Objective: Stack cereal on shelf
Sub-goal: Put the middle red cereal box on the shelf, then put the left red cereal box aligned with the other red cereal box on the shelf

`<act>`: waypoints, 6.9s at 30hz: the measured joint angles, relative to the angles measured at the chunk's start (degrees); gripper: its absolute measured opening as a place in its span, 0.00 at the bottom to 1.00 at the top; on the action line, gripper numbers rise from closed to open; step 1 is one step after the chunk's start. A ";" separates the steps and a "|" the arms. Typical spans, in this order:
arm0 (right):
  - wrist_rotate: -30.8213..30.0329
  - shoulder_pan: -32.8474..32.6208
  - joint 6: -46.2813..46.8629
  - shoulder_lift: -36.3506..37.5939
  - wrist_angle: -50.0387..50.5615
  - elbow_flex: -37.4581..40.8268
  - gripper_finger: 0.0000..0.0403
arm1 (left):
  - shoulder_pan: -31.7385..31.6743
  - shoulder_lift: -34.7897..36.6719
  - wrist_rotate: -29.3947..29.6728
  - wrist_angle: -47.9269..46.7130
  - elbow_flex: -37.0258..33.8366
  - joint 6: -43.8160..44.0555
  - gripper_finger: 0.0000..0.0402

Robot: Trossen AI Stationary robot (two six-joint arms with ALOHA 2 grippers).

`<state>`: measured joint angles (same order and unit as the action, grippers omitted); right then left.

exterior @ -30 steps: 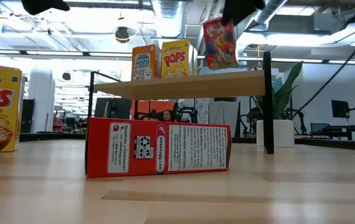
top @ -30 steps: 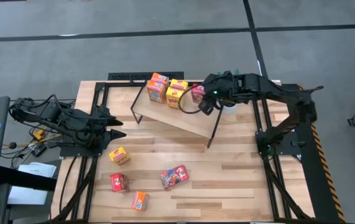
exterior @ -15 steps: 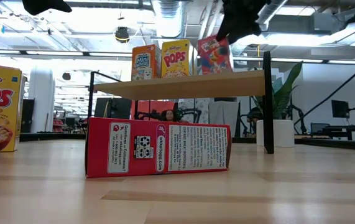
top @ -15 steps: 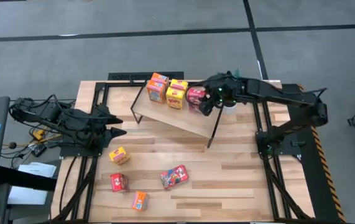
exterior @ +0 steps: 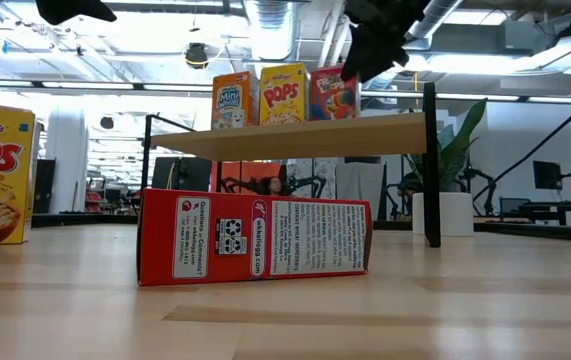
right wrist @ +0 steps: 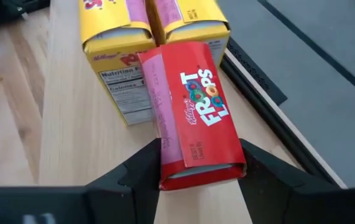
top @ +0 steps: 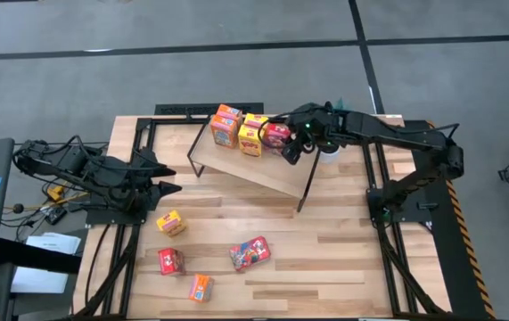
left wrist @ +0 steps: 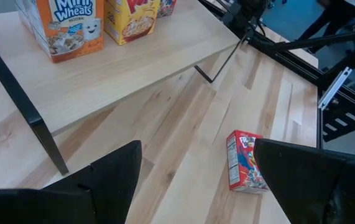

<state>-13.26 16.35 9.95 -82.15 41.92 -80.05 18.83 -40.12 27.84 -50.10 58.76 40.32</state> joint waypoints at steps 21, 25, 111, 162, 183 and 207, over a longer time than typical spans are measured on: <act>1.34 1.82 -0.76 1.00 3.12 -0.02 0.53 | -0.01 0.00 1.07 0.04 0.00 -0.11 0.75; 1.45 1.80 -0.40 1.00 3.31 -0.02 0.54 | -0.02 0.00 1.09 0.02 0.00 -0.13 0.75; -0.11 2.99 -8.65 4.08 5.49 1.79 0.04 | -0.02 0.02 3.12 -0.89 0.00 -0.15 0.75; 1.22 3.00 -2.92 12.45 -11.58 16.59 0.07 | -0.02 0.00 3.23 -2.10 0.00 0.70 0.75; 1.56 5.87 -5.46 12.63 -12.09 16.59 0.08 | -0.02 0.00 4.06 -2.10 0.00 0.94 0.75; 13.59 -33.60 10.35 7.42 -21.22 7.91 0.47 | 0.02 0.02 -19.67 -4.21 0.00 2.29 0.75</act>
<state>0.34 -17.25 20.31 -74.73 20.70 -72.14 18.85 -40.10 8.17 -54.31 58.76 42.61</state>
